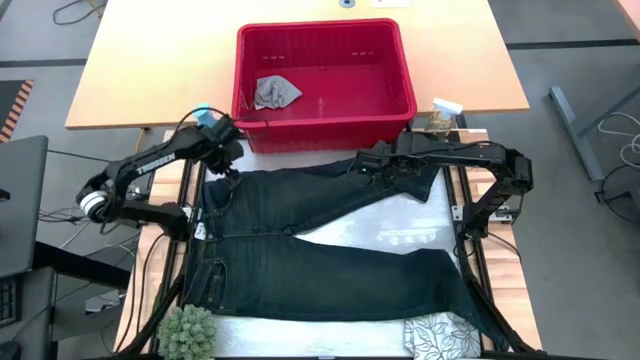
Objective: Fold laundry
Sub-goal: Fold the dark blue pants
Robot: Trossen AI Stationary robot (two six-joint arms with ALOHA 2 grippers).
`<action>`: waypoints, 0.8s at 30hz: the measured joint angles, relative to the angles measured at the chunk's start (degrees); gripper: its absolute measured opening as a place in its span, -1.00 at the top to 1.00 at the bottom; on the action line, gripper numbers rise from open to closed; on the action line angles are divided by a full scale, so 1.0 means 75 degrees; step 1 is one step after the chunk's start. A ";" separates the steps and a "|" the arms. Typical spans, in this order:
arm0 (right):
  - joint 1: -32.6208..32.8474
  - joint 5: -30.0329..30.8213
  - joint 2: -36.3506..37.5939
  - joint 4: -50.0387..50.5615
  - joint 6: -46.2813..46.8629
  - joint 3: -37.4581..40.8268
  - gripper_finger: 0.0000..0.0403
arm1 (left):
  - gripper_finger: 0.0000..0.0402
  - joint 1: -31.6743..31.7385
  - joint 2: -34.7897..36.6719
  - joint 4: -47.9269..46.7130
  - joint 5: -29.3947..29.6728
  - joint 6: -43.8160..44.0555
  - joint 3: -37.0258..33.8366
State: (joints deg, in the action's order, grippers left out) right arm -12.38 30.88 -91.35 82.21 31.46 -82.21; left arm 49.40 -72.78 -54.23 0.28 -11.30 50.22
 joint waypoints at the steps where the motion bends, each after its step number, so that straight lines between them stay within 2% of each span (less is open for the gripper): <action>1: 0.0000 -0.0001 0.0000 -0.0023 0.0000 0.0000 0.52 | -0.24 0.0033 -0.0193 -0.0021 0.0055 -0.0046 0.0000; 8: 0.0000 -0.0053 0.0000 -0.0026 0.0008 0.0000 0.52 | -0.24 0.0284 -0.1349 -0.0037 0.0137 -0.0401 0.0000; 13: 0.0059 -0.0179 0.0000 -0.0032 0.0020 0.0000 0.52 | -0.24 0.0385 -0.1607 0.0188 0.0289 -0.0540 0.0006; 19: 0.0315 -0.0187 -0.0001 -0.0056 0.0005 0.0000 0.52 | -0.24 0.0420 -0.1617 0.0158 -0.0446 -0.0458 0.0006; 22: 0.0465 -0.0052 0.0000 -0.0102 -0.0579 0.0000 0.52 | -0.24 0.0420 -0.1699 0.0162 -0.0882 -0.0505 0.0006; 24: 0.0581 0.0008 -0.0003 -0.0387 -0.1600 0.0000 0.53 | -0.24 0.0420 -0.1774 0.0156 -0.0872 -0.0574 0.0006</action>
State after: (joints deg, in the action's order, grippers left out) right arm -8.03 30.94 -91.37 79.31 19.46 -82.21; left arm 52.56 -86.09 -53.05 -6.26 -15.60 50.26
